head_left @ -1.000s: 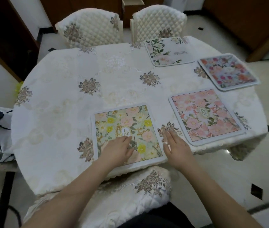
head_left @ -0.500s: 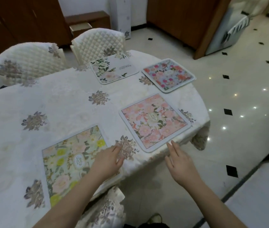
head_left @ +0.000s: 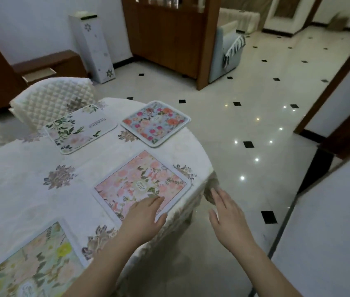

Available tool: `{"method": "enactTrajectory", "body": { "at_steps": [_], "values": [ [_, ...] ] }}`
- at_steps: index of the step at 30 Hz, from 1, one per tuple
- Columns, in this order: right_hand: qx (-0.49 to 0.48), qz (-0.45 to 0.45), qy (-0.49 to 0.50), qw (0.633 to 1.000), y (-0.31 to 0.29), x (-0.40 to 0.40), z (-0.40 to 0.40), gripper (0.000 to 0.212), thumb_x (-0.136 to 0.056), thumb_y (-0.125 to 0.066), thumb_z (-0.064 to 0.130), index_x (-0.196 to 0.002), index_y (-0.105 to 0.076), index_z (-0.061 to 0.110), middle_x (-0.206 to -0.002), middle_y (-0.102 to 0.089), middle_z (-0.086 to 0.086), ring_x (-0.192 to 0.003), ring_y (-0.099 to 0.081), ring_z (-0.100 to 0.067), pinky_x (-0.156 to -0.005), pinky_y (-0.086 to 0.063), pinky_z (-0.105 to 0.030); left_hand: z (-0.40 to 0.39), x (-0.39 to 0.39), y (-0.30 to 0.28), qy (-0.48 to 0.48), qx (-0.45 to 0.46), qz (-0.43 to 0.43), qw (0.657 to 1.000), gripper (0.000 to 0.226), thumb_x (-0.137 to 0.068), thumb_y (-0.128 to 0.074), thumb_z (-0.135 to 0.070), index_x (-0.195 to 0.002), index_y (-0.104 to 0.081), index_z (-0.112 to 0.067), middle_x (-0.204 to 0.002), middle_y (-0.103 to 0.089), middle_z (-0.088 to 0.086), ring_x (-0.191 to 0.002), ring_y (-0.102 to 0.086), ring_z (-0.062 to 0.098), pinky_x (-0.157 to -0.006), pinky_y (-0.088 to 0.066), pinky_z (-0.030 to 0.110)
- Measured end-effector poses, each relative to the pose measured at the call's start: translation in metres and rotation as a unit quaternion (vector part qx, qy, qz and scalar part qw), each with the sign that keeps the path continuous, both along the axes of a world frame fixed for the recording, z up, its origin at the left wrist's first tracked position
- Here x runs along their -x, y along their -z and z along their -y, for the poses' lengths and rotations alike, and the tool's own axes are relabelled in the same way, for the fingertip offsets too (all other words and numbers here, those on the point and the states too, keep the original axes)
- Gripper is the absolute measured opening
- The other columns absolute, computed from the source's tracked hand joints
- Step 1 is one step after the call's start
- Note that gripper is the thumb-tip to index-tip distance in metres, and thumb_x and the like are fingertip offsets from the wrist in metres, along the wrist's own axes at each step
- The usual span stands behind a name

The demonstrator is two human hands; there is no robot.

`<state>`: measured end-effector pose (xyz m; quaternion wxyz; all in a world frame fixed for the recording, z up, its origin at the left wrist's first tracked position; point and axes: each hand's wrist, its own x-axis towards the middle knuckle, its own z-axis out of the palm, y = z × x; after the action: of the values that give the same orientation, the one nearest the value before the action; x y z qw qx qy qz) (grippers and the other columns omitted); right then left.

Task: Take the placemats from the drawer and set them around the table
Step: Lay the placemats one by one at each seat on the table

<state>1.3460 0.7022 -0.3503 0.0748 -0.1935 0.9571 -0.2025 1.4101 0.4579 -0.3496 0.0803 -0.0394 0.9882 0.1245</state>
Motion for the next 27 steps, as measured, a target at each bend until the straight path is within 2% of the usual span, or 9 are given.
{"method": "enactTrajectory", "body": {
  "at_steps": [5,8,11,13,15,17,23,27],
  "values": [
    [-0.018,-0.002,0.057,0.998,0.0,0.027,-0.027,0.061,-0.103,-0.031,0.035,-0.156,-0.003,0.022,-0.164,-0.002,0.003,-0.15,0.001,-0.012,-0.119,0.0,-0.029,-0.028,0.056,-0.002,0.041,-0.002,-0.016,0.999,0.059,-0.098,-0.03,-0.05,-0.15,-0.038,-0.024,-0.153,-0.042,-0.006,-0.14,-0.039,0.016,-0.114,-0.029,0.037],
    [-0.032,0.0,0.082,0.996,0.003,0.043,-0.038,0.067,-0.095,-0.012,0.051,-0.156,0.0,0.025,-0.164,0.0,0.005,-0.15,0.002,-0.011,-0.12,0.0,-0.03,-0.044,0.089,-0.002,0.083,0.014,-0.057,0.995,0.057,-0.091,-0.034,-0.05,-0.133,-0.062,-0.021,-0.131,-0.064,-0.003,-0.12,-0.061,0.019,-0.099,-0.048,0.04],
    [-0.048,-0.009,0.103,0.993,0.009,0.06,-0.05,0.08,-0.083,0.001,0.056,-0.156,-0.007,0.024,-0.164,-0.007,0.003,-0.15,-0.002,-0.013,-0.12,-0.003,-0.03,-0.06,0.119,-0.007,0.114,0.027,-0.093,0.989,0.053,-0.088,-0.039,-0.049,-0.124,-0.068,-0.022,-0.121,-0.07,-0.003,-0.111,-0.067,0.019,-0.09,-0.054,0.04],
    [-0.06,-0.011,0.119,0.991,0.006,0.071,-0.058,0.076,-0.088,-0.005,0.055,-0.156,-0.009,0.022,-0.164,-0.007,0.001,-0.15,-0.003,-0.015,-0.119,-0.003,-0.03,-0.069,0.141,-0.009,0.139,0.029,-0.095,0.985,0.055,-0.088,-0.038,-0.049,-0.126,-0.067,-0.021,-0.123,-0.069,-0.001,-0.113,-0.066,0.021,-0.092,-0.053,0.042],
    [-0.066,-0.014,0.131,0.989,-0.001,0.081,-0.063,0.064,-0.099,-0.021,0.046,-0.156,-0.007,0.021,-0.164,-0.005,0.001,-0.15,-0.001,-0.015,-0.116,0.002,-0.028,-0.074,0.162,-0.011,0.159,0.021,-0.084,0.983,0.058,-0.09,-0.034,-0.05,-0.131,-0.063,-0.02,-0.13,-0.066,0.001,-0.12,-0.062,0.023,-0.097,-0.05,0.042],
    [-0.074,-0.017,0.15,0.986,-0.005,0.09,-0.071,0.062,-0.103,-0.03,0.04,-0.156,-0.003,0.021,-0.164,-0.001,0.002,-0.15,0.002,-0.014,-0.113,0.006,-0.026,-0.081,0.183,-0.01,0.175,0.018,-0.088,0.98,0.06,-0.091,-0.032,-0.051,-0.135,-0.059,-0.021,-0.136,-0.062,0.0,-0.126,-0.057,0.021,-0.102,-0.046,0.041],
    [-0.08,-0.013,0.19,0.978,-0.001,0.11,-0.094,0.062,-0.104,-0.028,0.04,-0.156,0.0,0.022,-0.164,0.001,0.003,-0.15,0.003,-0.013,-0.114,0.006,-0.025,-0.107,0.23,-0.014,0.227,0.003,-0.082,0.97,0.077,-0.087,-0.013,-0.057,-0.149,-0.042,-0.021,-0.152,-0.045,0.0,-0.142,-0.039,0.021,-0.115,-0.028,0.039],
    [-0.084,-0.009,0.203,0.975,0.007,0.137,-0.117,0.062,-0.101,-0.023,0.044,-0.156,-0.003,0.023,-0.164,-0.003,0.002,-0.15,-0.001,-0.014,-0.115,0.003,-0.028,-0.129,0.263,-0.006,0.237,0.027,-0.073,0.969,0.077,-0.087,-0.013,-0.058,-0.149,-0.042,-0.022,-0.152,-0.045,0.0,-0.142,-0.039,0.021,-0.115,-0.028,0.04]
  ]
}}
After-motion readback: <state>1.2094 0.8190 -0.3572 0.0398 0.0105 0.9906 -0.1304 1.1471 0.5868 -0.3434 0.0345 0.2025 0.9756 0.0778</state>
